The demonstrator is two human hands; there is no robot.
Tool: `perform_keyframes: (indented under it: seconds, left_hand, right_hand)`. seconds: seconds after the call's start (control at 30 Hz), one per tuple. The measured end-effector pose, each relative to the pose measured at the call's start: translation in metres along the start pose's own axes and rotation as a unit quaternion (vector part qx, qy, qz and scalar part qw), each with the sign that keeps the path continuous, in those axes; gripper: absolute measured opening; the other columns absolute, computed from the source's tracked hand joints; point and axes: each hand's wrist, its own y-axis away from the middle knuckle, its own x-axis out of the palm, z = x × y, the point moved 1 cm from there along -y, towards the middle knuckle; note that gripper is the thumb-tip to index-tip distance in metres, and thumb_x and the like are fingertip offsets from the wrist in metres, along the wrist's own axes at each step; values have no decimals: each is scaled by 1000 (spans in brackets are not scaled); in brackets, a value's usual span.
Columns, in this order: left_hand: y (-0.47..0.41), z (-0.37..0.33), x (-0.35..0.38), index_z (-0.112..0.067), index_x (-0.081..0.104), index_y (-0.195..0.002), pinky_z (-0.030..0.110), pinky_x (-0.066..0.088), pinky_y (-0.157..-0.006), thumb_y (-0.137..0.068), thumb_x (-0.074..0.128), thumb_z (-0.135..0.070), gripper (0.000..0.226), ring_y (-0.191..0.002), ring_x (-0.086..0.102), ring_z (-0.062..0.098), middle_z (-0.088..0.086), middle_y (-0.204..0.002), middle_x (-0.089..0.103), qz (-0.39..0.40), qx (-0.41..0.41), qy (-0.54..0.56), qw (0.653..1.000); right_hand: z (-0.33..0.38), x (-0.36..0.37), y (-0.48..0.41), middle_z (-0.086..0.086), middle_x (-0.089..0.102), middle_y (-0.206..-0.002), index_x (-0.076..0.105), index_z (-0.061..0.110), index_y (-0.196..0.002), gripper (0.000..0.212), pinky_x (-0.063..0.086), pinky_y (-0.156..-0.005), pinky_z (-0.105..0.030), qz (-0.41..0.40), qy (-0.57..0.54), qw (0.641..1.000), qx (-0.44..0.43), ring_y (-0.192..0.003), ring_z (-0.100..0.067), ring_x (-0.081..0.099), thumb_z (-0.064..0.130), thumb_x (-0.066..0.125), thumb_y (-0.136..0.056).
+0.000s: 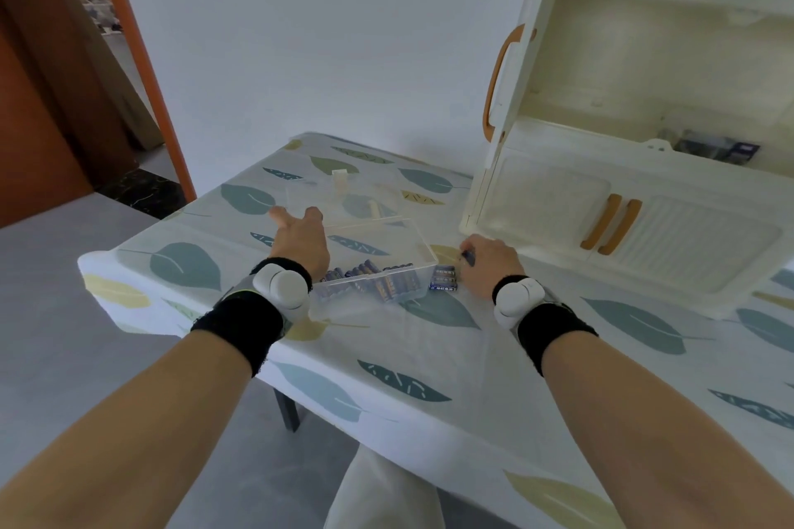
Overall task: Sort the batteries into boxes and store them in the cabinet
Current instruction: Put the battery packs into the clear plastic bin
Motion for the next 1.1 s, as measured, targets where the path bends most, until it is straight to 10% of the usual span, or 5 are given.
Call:
perform_keyframes:
  seconds: [0.27,0.63,1.1]
  left_hand:
    - [-6,-1,1,-7,42,-131,43,55,-76,-90,43,0,41,-72,57,37,25,-123,39,21,-7,-12,1000]
    - [23,-29,-11,-3,49,-91,35,44,-67,-88,46,3,8,-79,54,32,17,-94,58,39,46,-13,998]
    - [116,-199,38,3,53,-105,32,45,-72,-88,47,2,19,-96,58,34,20,-108,58,87,229,38,969]
  right_hand:
    - [24,14,5,-6,68,-102,60,17,-111,30,37,-73,-25,76,5,980,-184,-94,-30,63,21,68,-82]
    - [-37,-35,37,-4,65,-117,61,21,-119,36,40,-79,-26,7,-68,998,8,-103,-25,60,34,69,-86]
    - [-138,-143,142,5,65,-99,58,28,-109,35,48,-73,-30,-168,-69,981,63,-86,-21,62,50,66,-83]
